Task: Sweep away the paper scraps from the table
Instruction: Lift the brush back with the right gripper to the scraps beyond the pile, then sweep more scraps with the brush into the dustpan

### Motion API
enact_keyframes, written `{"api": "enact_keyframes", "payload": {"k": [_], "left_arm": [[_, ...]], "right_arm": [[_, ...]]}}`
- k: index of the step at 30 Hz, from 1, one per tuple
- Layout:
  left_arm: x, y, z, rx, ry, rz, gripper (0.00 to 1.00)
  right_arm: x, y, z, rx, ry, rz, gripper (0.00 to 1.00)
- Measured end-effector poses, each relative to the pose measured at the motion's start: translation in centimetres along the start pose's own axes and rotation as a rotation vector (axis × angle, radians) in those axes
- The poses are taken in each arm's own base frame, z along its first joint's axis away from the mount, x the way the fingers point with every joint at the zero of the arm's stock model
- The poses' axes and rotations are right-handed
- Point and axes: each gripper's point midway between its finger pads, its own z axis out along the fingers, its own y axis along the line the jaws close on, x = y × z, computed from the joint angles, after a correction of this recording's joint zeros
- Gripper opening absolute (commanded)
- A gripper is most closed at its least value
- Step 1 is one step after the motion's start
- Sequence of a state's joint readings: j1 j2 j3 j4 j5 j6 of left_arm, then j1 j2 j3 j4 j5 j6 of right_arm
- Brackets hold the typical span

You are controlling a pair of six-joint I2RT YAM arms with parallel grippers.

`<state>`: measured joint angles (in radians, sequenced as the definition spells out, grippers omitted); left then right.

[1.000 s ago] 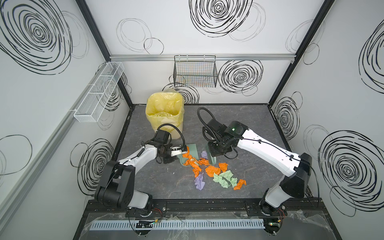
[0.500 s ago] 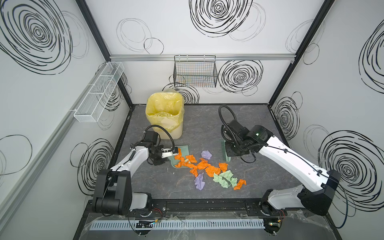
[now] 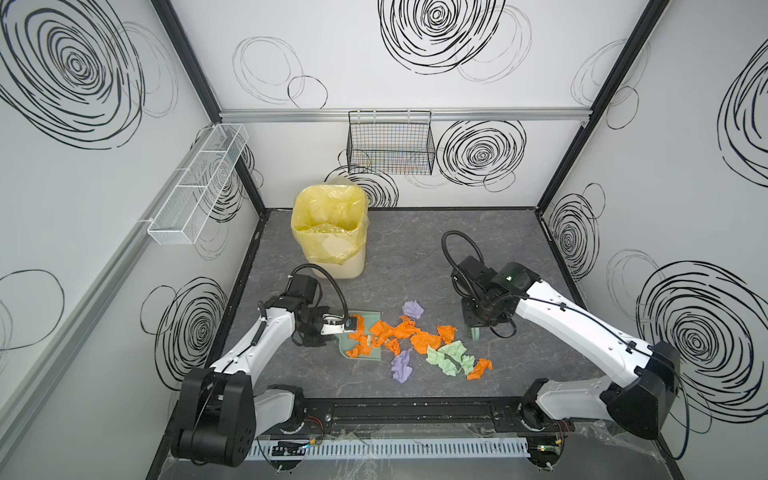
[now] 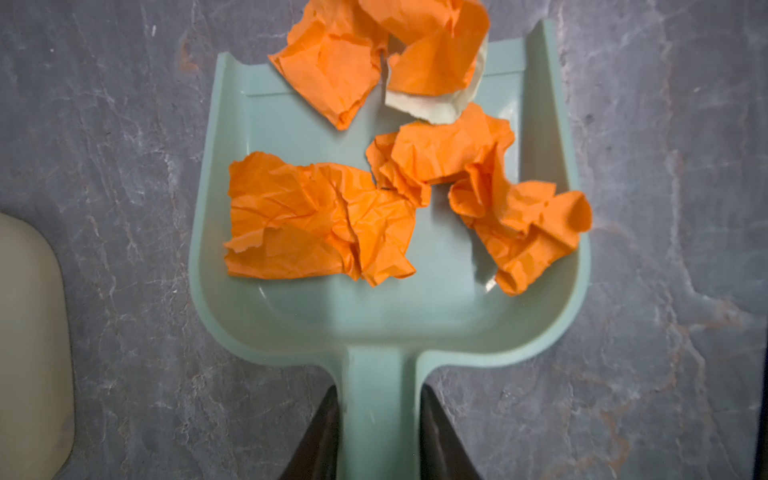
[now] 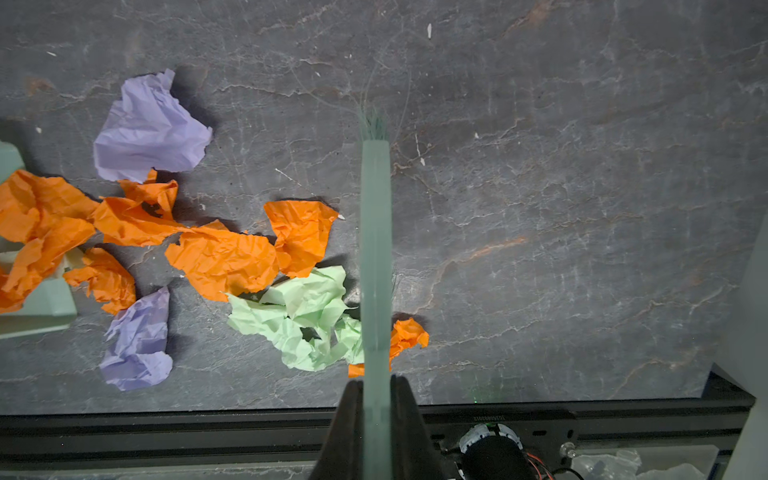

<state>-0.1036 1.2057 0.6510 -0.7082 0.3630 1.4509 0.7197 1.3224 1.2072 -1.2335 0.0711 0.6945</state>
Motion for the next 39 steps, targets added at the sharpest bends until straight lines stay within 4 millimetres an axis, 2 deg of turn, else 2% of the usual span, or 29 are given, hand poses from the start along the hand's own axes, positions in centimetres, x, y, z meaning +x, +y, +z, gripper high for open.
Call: {"api": "enact_keyframes", "payload": {"k": [9, 14, 22, 29, 39], "left_arm": [[-1.2, -2.9, 1.4, 0.051, -0.01, 0.039, 0.0], [-2.3, -3.2, 1.8, 0.055, -0.018, 0.038, 0.0], [-4.0, -3.1, 2.6, 0.059, -0.032, 0.015, 0.0], [-5.5, -2.1, 3.4, 0.051, -0.045, -0.001, 0.0], [-7.1, -0.5, 4.3, 0.032, -0.068, -0.017, 0.0]], "right_arm": [[1.1, 0.2, 2.4, 0.086, 0.068, -0.043, 0.0], [1.8, 1.3, 3.2, 0.114, 0.1, -0.076, 0.0], [1.0, 5.4, 3.9, 0.138, 0.117, -0.108, 0.0], [-0.4, 8.9, 3.9, 0.117, 0.096, -0.124, 0.0], [-1.0, 12.4, 4.0, 0.05, 0.076, -0.146, 0.0]]}}
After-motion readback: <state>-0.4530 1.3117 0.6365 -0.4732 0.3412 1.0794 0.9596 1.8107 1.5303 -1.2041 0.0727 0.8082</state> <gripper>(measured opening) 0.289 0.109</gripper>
